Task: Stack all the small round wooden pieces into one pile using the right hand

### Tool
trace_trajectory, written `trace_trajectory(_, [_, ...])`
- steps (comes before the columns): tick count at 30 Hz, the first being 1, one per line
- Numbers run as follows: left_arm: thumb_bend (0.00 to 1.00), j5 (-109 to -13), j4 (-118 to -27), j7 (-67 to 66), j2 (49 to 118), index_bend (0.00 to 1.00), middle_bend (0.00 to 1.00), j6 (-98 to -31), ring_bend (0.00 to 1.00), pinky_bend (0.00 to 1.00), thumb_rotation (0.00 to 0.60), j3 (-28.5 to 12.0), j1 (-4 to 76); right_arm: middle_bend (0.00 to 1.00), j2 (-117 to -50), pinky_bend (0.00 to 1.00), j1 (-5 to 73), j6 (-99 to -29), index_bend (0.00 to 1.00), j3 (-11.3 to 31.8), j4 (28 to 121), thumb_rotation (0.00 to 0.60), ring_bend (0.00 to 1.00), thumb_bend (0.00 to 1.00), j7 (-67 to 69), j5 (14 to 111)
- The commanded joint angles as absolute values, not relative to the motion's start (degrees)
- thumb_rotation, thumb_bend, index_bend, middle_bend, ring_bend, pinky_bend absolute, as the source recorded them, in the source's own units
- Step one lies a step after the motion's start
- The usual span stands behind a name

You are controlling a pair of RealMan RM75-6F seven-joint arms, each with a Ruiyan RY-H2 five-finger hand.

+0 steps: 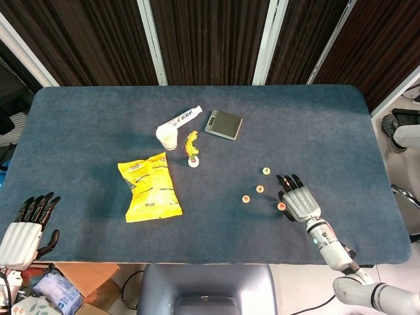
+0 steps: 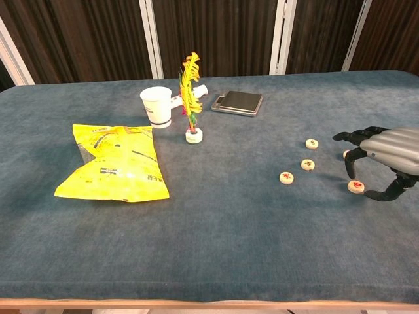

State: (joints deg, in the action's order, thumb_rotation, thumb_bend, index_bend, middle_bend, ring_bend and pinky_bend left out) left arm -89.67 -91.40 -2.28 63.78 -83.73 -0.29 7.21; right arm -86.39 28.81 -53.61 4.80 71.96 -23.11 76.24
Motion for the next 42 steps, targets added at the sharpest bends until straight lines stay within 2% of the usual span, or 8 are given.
trace_trajectory(1, [0.5,-89.73,-91.43,-2.38,63.78,0.0,0.01,-83.69,0.0,0.03,0.6,-0.22,7.22,0.0,-86.48,0.0,28.99,-53.53,0.56,4.64,71.97,0.6,0.0,0.45,-23.19,76.07])
trace_trajectory(16, [0.5,-89.8,-91.41,-2.04,63.67,0.0,0.01,-83.76,0.0,0.03,0.6,-0.19,7.2,0.01,-87.2,0.0,29.6,-54.54,0.62,4.09,71.99,0.6,0.0,0.48,-22.63,75.84])
trace_trajectory(23, [0.5,-89.66,-91.44,-2.16,63.74,0.0,0.01,-83.65,0.0,0.03,0.6,-0.28,7.29,0.02,-86.22,0.0,30.54,-56.84,0.63,5.75,75.46,0.6,0.0,0.49,-21.82,76.78])
trace_trajectory(34, [0.5,-89.48,-91.55,-3.09,63.9,0.0,0.01,-83.33,0.0,0.03,0.6,-0.23,7.39,0.03,-90.07,0.0,37.0,-52.88,0.63,10.73,79.74,0.6,0.0,0.49,-30.51,69.17])
trace_trajectory(42, [0.5,-89.29,-91.47,-1.91,63.39,0.0,0.01,-83.81,0.0,0.03,0.6,-0.39,7.15,0.04,-93.09,0.0,39.51,-51.62,0.63,10.73,79.13,0.6,0.0,0.49,-35.33,63.86])
